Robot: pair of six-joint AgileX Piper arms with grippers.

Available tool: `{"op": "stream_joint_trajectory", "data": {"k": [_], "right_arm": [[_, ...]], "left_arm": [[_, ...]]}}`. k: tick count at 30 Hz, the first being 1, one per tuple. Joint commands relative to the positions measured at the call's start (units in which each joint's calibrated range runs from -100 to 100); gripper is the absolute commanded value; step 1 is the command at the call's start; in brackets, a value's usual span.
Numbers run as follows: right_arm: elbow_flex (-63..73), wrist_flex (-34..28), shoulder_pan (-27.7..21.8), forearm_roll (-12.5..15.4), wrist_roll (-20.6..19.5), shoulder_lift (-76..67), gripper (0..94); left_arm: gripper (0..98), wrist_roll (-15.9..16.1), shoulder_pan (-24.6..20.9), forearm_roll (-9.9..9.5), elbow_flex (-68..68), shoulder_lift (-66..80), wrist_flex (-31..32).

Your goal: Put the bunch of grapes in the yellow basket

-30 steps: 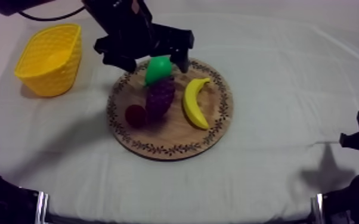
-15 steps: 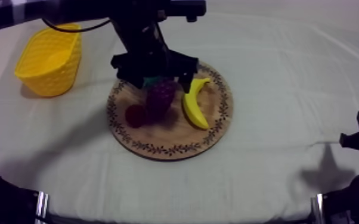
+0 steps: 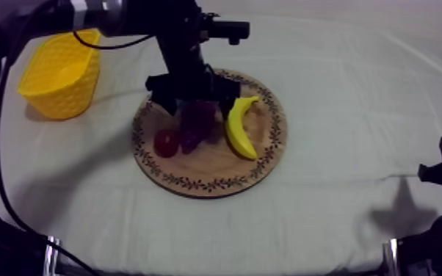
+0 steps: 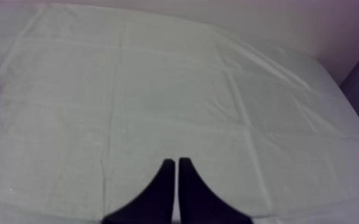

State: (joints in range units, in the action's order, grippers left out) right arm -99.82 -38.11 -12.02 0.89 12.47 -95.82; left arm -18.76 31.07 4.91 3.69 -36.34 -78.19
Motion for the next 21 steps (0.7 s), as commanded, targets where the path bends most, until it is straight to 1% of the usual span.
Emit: {"op": "stream_joint_trajectory", "data": {"k": [1, 10, 13, 16, 21], "right_arm": [[0.05, -0.04, 0.0, 0.01, 0.01, -0.02, 0.3], [0.05, -0.04, 0.0, 0.01, 0.01, -0.02, 0.3], [0.05, -0.04, 0.0, 0.01, 0.01, -0.02, 0.3], [0.05, -0.04, 0.0, 0.01, 0.01, -0.02, 0.3], [0.05, -0.04, 0.0, 0.01, 0.01, -0.02, 0.3]], "left_arm": [[95.6, 0.06, -0.33, 0.03, 0.36, -0.93, -0.31], [94.9, 0.15, -1.2, -0.15, 2.9, -4.95, -2.57], [92.7, 0.17, -1.12, -0.18, 3.5, -5.65, -2.99], [86.6, 0.06, -1.09, -0.22, 3.76, -6.15, -3.32], [72.4, 0.06, -1.11, -0.25, 4.0, -6.64, -3.75]]}}
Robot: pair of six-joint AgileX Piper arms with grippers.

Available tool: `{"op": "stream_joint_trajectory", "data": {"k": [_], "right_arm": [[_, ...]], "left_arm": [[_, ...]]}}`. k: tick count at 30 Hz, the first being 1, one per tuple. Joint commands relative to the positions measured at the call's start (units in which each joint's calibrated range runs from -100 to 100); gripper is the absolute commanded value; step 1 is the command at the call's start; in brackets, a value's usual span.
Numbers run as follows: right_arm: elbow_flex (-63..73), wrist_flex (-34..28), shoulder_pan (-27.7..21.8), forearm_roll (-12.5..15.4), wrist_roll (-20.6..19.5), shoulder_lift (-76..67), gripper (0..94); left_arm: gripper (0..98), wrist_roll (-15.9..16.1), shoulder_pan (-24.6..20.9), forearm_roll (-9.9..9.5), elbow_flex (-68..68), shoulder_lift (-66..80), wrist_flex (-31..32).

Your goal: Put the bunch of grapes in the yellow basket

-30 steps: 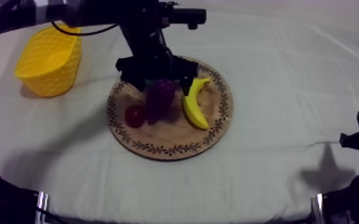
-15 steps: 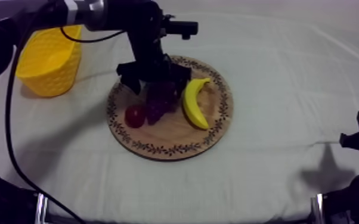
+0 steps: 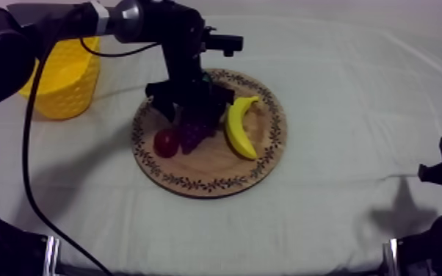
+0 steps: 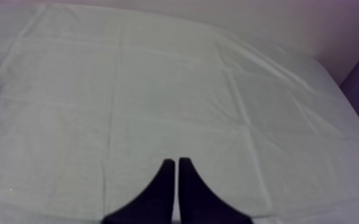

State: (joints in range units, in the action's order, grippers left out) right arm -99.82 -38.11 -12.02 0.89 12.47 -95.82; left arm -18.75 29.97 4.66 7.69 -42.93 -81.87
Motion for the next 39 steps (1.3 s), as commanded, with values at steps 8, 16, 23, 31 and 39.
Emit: {"op": "stream_joint_trajectory", "data": {"k": [8, 16, 23, 31, 39], "right_arm": [[0.05, -0.04, 0.0, 0.01, 0.01, -0.02, 0.3], [0.05, -0.04, 0.0, 0.01, 0.01, -0.02, 0.3], [0.05, -0.04, 0.0, 0.01, 0.01, -0.02, 0.3], [0.05, -0.04, 0.0, 0.01, 0.01, -0.02, 0.3], [0.05, -0.04, 0.0, 0.01, 0.01, -0.02, 0.3]], "left_arm": [[59.3, 0.37, 0.35, -0.21, 0.67, -0.3, -0.16], [59.4, 0.79, 0.67, -0.42, 0.41, 1.5, 0.48], [60.3, 1.36, 1.47, -0.73, -0.1, 6.0, -1.15], [61.2, 1.93, 2.59, -0.32, 1.53, 13.0, -4.7], [61.9, 2.24, 3.15, -0.23, 3.62, 19.78, -8.12]]}}
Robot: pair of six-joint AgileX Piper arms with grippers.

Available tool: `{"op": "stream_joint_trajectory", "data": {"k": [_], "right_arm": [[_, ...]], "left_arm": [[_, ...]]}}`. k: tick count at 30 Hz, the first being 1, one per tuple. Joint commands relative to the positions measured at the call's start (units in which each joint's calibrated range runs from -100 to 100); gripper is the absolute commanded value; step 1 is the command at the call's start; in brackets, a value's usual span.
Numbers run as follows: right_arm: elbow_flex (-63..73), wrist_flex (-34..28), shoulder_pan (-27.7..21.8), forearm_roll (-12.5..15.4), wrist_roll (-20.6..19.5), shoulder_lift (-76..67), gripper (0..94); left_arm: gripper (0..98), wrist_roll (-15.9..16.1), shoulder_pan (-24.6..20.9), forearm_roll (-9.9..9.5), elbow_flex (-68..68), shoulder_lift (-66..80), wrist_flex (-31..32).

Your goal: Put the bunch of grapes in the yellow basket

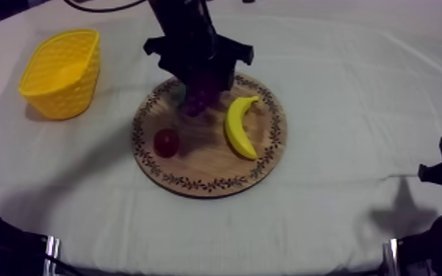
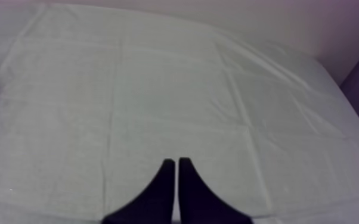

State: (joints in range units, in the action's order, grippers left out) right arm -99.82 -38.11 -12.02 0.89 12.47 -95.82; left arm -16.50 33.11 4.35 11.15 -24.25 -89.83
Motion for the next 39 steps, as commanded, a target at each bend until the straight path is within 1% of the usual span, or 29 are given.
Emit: {"op": "stream_joint_trajectory", "data": {"k": [1, 9, 18, 23, 32, 39], "right_arm": [[0.05, -0.04, 0.0, 0.01, 0.01, -0.02, 0.3], [0.05, -0.04, 0.0, 0.01, 0.01, -0.02, 0.3], [0.05, -0.04, 0.0, 0.01, 0.01, -0.02, 0.3], [0.05, -0.04, 0.0, 0.01, 0.01, -0.02, 0.3], [0.05, -0.04, 0.0, 0.01, 0.01, -0.02, 0.3], [0.05, -0.04, 0.0, 0.01, 0.01, -0.02, 0.3]], "left_arm": [[61.9, 0.01, -0.04, 0.12, 0.41, 1.83, -0.52], [62.3, 0.89, -1.73, 0.1, 1.27, 4.49, -2.19], [63.0, 2.55, -6.43, -0.55, -0.48, 5.85, -2.46], [63.3, 3.75, -10.64, -0.71, -1.57, 7.33, -2.74], [63.8, 6.53, -19.81, -1.12, -4.12, 9.2, -3.42], [64.2, 8.27, -25.65, -2.23, -5.88, 9.94, -3.48]]}}
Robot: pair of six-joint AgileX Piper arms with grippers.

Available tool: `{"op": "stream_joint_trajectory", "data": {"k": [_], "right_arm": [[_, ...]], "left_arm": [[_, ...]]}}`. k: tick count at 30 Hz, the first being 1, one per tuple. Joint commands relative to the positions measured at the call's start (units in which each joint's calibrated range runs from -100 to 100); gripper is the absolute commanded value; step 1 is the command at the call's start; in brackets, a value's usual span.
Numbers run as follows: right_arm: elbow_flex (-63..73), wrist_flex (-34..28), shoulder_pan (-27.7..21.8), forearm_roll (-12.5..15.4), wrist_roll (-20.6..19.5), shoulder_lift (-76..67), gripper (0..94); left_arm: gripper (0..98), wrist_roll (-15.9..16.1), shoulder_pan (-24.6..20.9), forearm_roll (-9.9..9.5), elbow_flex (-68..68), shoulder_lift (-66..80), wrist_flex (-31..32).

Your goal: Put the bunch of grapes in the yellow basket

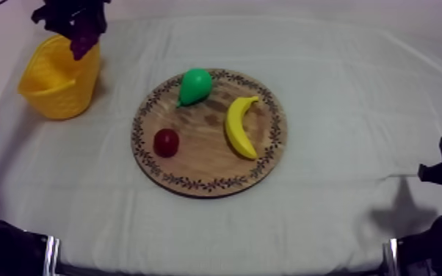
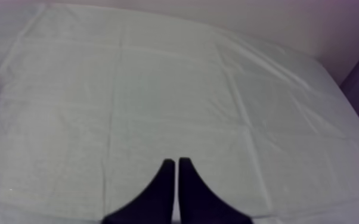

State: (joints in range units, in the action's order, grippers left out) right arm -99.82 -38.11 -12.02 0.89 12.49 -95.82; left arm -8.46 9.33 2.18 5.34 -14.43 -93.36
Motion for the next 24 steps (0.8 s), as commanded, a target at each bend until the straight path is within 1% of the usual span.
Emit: {"op": "stream_joint_trajectory", "data": {"k": [1, 6, 13, 18, 24], "right_arm": [[0.05, -0.04, 0.0, 0.01, -0.01, -0.02, 0.3], [0.05, -0.04, 0.0, 0.01, -0.01, -0.02, 0.3], [0.05, -0.04, 0.0, 0.01, -0.01, -0.02, 0.3], [0.05, -0.04, 0.0, 0.01, -0.01, -0.02, 0.3], [0.05, -0.04, 0.0, 0.01, -0.01, -0.02, 0.3]], "left_arm": [[64.2, 0.45, -2.62, -0.11, -0.04, 0.17, 0.01], [64.4, 1.3, -5.74, -0.44, 1.25, 0.29, -0.9], [64.8, 2.04, -8.66, -1.13, 3.99, 0.08, -2.75], [65.0, 2.36, -9.85, -1.4, 6.14, -0.94, -3.86], [65.2, 2.46, -10.13, -1.53, 8.15, -4.14, -4.1]]}}
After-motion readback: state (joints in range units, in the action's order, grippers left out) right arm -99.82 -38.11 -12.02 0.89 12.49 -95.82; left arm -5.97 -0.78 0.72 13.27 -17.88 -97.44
